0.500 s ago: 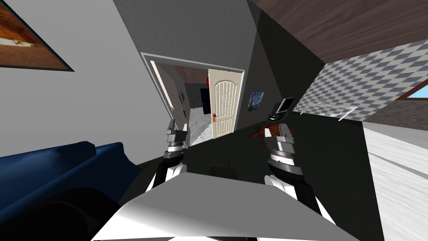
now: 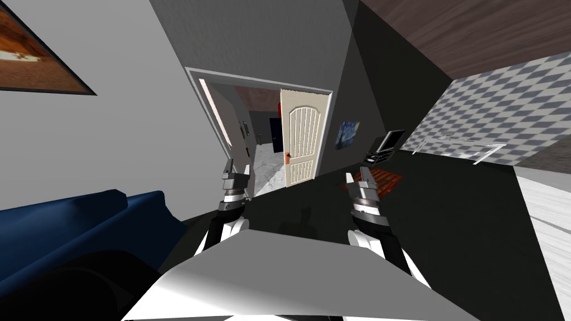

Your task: Push the door open

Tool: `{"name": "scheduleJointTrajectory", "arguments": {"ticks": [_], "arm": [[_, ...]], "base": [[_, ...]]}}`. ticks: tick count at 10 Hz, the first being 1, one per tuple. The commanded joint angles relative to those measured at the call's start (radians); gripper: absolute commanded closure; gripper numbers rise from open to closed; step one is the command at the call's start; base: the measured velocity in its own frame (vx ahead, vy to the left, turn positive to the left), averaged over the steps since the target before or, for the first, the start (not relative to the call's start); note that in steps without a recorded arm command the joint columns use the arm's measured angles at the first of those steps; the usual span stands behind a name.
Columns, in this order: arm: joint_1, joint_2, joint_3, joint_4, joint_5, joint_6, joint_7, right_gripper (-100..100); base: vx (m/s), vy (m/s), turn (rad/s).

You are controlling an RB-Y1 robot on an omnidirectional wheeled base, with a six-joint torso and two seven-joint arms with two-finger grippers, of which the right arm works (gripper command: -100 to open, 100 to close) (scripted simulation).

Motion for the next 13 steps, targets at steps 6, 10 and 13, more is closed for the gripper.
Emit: {"name": "scheduleJointTrajectory", "arguments": {"ticks": [6,10,13], "arm": [[-0.067,-0.023,0.014,0.125,0.008,0.017,-0.033,-100],[-0.107,-0.034,0.024,0.2,0.014,0.027,-0.051,-100],[-0.139,-0.043,0.031,0.26,0.019,0.035,-0.065,-100]], "base": [[0.123,0.011,0.059],[0.101,0.017,0.058],[0.106,0.002,0.058]]}}
